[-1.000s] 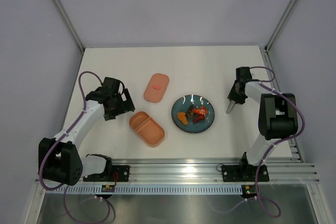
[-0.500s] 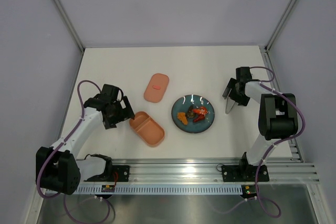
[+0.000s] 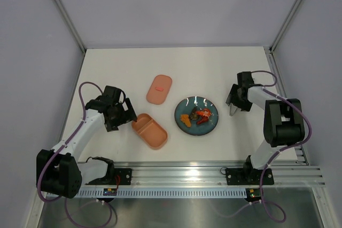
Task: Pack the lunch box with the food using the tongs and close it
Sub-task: Pick up the clamp at the center of the board.
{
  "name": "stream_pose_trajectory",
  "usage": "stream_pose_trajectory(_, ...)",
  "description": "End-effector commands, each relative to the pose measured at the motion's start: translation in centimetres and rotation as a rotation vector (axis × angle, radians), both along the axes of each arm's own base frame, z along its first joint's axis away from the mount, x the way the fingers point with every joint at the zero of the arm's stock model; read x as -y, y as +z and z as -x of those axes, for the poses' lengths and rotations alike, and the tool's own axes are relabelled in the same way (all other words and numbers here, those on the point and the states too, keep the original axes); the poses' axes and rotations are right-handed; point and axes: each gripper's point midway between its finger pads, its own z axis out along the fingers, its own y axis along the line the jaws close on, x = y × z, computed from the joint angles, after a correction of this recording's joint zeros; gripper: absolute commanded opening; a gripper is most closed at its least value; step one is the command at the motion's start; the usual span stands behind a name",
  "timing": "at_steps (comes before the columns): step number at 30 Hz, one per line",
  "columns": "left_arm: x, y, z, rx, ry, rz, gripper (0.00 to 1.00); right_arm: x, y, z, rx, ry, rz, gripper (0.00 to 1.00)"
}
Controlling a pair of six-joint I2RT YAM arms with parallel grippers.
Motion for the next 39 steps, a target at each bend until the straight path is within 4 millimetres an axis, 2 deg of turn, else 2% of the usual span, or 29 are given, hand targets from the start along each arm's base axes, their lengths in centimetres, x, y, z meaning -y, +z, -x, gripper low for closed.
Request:
stream_pose_trajectory(1, 0.5, 1.1, -1.1, 0.046, -0.004, 0.028, 0.99, -0.8, 0.1, -0.4, -0.009, 0.05, 0.059, 0.74)
stream_pose_trajectory(10, 0.6, 1.0, -0.9, 0.049, -0.008, 0.037, 0.99, -1.3, 0.2, -1.9, -0.002, 0.074, 0.127, 0.62)
stream_pose_trajectory(16, 0.7, 1.0, -0.9, 0.054, -0.011, 0.044, 0.99, -1.5, 0.2, -2.3, -0.004, 0.082, 0.12, 0.68)
stream_pose_trajectory(23, 0.9, 1.0, -1.1, 0.056, -0.02, 0.049, 0.99, -2.0, -0.1, -3.1, -0.009, 0.112, 0.107, 0.62)
stream_pose_trajectory(26, 0.8, 1.1, -1.2, 0.058, -0.02, 0.046, 0.99, -2.1, -0.1, -3.3, -0.006, 0.119, 0.103, 0.54)
stream_pose_trajectory(27, 0.8, 1.1, -1.2, 0.06, -0.02, 0.046, 0.99, -2.1, -0.1, -3.2, -0.006, 0.118, 0.101, 0.45)
stream_pose_trajectory(30, 1.0, 1.1, -1.1, 0.061, -0.017, 0.054, 0.99, -2.1, 0.1, -3.0, -0.011, 0.118, 0.098, 0.33)
stream_pose_trajectory(31, 1.0, 1.0, -1.1, 0.06, -0.014, 0.059, 0.99, -2.2, 0.3, -3.0, -0.014, 0.118, 0.095, 0.25)
stream_pose_trajectory(34, 1.0, 0.9, -0.8, 0.051, -0.02, 0.058, 0.99, -2.6, 1.6, -2.4, -0.032, 0.118, 0.073, 0.13)
stream_pose_trajectory(39, 1.8, 1.1, -0.7, 0.075, -0.057, 0.1, 0.99, -2.8, 6.2, -2.2, 0.035, 0.117, 0.051, 0.13)
